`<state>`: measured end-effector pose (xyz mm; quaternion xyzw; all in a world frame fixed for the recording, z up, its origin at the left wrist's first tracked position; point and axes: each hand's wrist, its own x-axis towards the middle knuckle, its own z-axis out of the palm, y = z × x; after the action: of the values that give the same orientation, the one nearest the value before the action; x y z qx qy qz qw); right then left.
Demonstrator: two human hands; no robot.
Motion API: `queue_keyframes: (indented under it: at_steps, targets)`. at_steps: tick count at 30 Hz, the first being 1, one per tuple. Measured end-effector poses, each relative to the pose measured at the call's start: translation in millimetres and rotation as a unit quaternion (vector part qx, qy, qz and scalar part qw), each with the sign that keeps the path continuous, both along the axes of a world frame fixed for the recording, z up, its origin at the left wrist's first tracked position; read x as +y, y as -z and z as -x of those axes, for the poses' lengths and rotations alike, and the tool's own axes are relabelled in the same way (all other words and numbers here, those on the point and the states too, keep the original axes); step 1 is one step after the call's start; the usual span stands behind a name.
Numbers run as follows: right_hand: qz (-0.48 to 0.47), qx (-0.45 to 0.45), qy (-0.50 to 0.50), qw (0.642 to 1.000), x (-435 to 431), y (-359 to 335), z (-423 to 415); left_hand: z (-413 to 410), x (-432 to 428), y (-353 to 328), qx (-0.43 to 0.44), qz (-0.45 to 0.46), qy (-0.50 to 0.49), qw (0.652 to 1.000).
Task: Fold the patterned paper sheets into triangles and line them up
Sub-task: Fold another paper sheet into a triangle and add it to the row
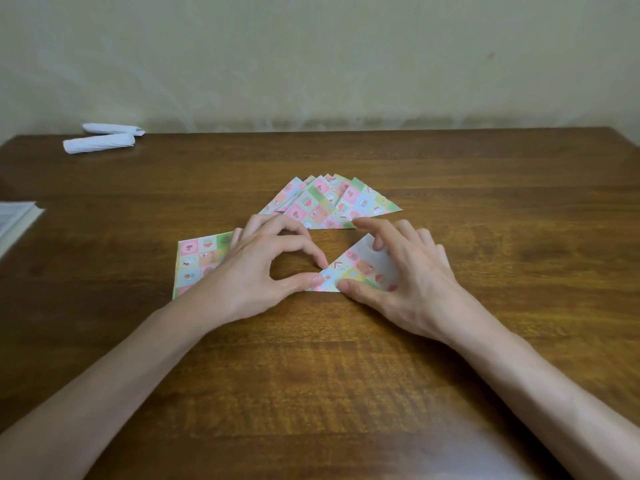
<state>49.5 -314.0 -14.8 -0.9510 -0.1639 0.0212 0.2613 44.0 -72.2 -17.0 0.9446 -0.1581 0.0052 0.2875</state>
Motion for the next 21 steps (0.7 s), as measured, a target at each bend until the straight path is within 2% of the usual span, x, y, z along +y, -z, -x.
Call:
queue_keyframes:
  at_steps: [2,6,10,21]
  targets:
    - [0.001,-0.006,-0.004,1.0,-1,1,-1,1,0,0,-0.01,-0.01,-0.004,1.0]
    - [-0.045,0.042,-0.039,0.997,-13,-3,-8,1,1,-2,-0.02,-0.024,0.003,1.0]
    - [-0.011,0.032,-0.081,0.996,-18,-4,-11,0,0,-2,-0.007,-0.018,0.004,1.0]
    - [-0.089,0.119,-0.157,0.976,-47,-6,-28,-1,1,-3,-0.006,-0.023,0.006,1.0]
